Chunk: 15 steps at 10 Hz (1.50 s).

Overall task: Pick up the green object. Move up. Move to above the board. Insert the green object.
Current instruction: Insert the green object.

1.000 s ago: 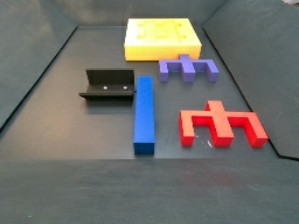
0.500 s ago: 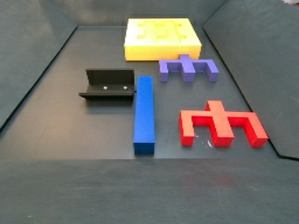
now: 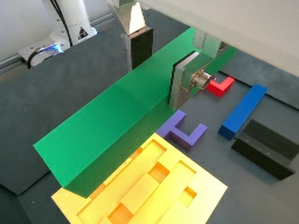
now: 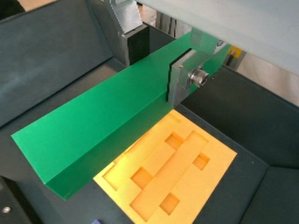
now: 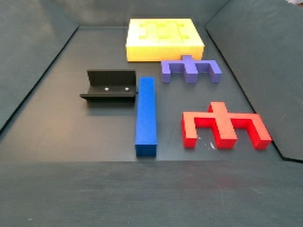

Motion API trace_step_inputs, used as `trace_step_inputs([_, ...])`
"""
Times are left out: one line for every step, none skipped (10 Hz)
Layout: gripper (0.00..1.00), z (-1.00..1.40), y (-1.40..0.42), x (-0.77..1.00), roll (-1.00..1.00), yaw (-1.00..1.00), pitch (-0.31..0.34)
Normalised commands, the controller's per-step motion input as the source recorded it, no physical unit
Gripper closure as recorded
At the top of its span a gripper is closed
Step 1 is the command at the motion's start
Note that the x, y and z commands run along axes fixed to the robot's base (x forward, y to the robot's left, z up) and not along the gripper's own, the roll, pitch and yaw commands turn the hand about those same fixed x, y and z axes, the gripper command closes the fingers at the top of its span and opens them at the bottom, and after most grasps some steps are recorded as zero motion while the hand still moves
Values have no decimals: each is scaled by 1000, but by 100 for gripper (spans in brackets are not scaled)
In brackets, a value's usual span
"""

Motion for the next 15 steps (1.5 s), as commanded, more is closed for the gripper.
trace_step_inputs([100,-577,-274,-249,-254,17,0])
trace_step_inputs([100,-611,-306,-243,-244,240,0])
trace_step_inputs([100,-526,-343,-69,-221,374,33])
trace_step_inputs([100,-569,-211,-191,-214,420,-9])
trace_step_inputs([100,-586,-31,-180,-176,443,-120])
trace_step_inputs([100,-694,0,-286,-94,311,-136])
trace_step_inputs([100,-806,-20,-129,0,103,-107])
trace_step_inputs([100,-931,0,0,-16,0,-20])
trace_step_inputs([100,-1000,-20,0,-61,0,-44])
trace_step_inputs([100,-974,-51,0,-69,0,-59])
trace_step_inputs([100,-929,0,0,-96,0,-44])
trace_step_inputs([100,-886,0,0,-63,0,-43])
trace_step_inputs([100,-860,0,0,-57,0,-43])
trace_step_inputs([100,-800,0,-94,-30,0,-70])
trace_step_inputs([100,-717,-40,-117,16,0,-43])
